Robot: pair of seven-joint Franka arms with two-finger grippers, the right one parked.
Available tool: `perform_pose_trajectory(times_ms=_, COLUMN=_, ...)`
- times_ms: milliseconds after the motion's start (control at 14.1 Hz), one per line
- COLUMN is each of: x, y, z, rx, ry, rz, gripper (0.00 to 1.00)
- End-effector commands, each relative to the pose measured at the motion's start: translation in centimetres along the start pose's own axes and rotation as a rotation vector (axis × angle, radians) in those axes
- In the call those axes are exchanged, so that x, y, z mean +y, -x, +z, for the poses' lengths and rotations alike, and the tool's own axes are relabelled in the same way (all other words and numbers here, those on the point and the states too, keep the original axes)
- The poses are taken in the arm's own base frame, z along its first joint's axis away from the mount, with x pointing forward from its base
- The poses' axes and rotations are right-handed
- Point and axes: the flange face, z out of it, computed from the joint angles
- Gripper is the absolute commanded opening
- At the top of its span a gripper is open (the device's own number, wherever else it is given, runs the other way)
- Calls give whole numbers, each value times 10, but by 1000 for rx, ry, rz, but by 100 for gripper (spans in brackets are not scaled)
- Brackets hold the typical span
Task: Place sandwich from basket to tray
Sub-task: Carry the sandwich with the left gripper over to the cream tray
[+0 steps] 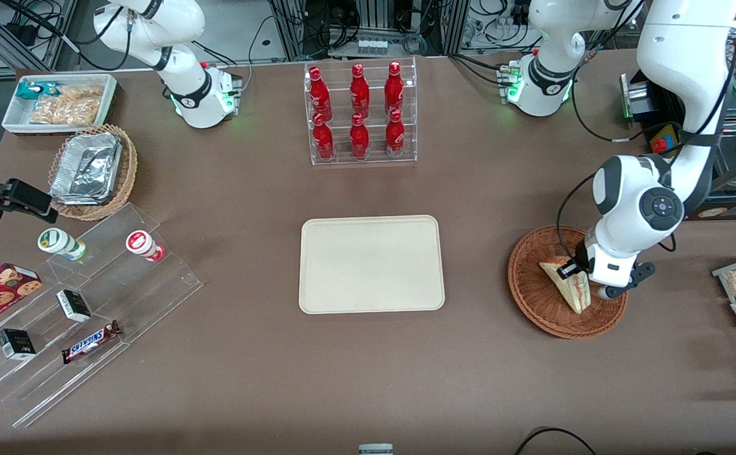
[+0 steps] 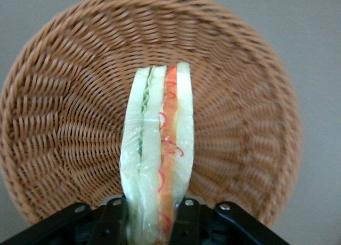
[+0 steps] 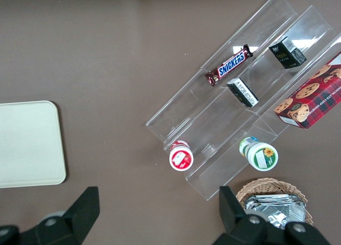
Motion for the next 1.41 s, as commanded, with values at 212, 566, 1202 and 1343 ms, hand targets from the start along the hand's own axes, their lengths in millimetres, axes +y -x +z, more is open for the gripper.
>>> perform_pose_trajectory(times_ms=212, x=122, y=24, z=-45, rx=-38, ry=-18, rz=212, gripper=12)
perform_pose_trajectory(times_ms=566, x=224, y=88, z=-26, rx=-66, ry=-26, rz=325, gripper=12)
perform_pose_trajectory(times_ms=1202, x=345, y=210, z=19, rx=-159, ry=8, rz=374, gripper=12)
perform_pose_trajectory(times_ms=1343, x=359, y=231, z=20, rx=-145, ry=10, rz=366, gripper=12)
